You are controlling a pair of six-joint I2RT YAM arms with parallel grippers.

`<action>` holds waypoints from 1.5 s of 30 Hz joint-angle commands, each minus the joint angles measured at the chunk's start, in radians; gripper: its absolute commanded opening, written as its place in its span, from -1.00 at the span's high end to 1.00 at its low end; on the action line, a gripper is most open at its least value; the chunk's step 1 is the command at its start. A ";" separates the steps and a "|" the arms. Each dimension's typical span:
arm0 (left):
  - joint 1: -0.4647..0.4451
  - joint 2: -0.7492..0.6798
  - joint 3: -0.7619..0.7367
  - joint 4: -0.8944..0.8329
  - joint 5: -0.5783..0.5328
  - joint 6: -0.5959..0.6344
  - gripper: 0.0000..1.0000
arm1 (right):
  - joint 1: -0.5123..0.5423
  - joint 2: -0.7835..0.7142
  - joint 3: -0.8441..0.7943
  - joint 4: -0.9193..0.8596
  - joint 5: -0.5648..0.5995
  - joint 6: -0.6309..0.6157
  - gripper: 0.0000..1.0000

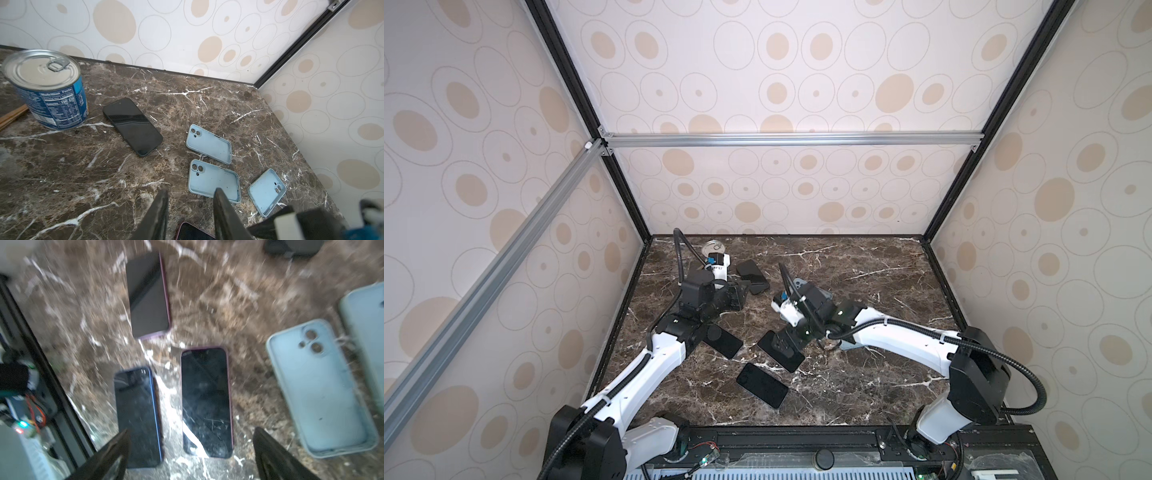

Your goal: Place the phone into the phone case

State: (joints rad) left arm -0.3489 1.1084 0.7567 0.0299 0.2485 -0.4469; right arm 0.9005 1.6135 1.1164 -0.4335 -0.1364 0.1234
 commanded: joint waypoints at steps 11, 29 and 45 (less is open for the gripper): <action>-0.006 -0.127 -0.200 -0.072 -0.109 0.072 0.12 | 0.028 0.167 0.039 -0.041 0.101 -0.098 -0.98; -0.007 -0.123 -0.191 -0.095 -0.126 0.091 0.07 | 0.051 0.358 0.161 -0.164 0.153 -0.099 -0.81; -0.007 -0.118 -0.194 -0.094 -0.138 0.093 0.07 | 0.051 0.419 0.187 -0.211 0.205 -0.041 -0.43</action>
State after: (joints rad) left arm -0.3508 0.9916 0.5350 -0.0433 0.1211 -0.3763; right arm 0.9474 1.9728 1.3262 -0.5991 0.0235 0.0757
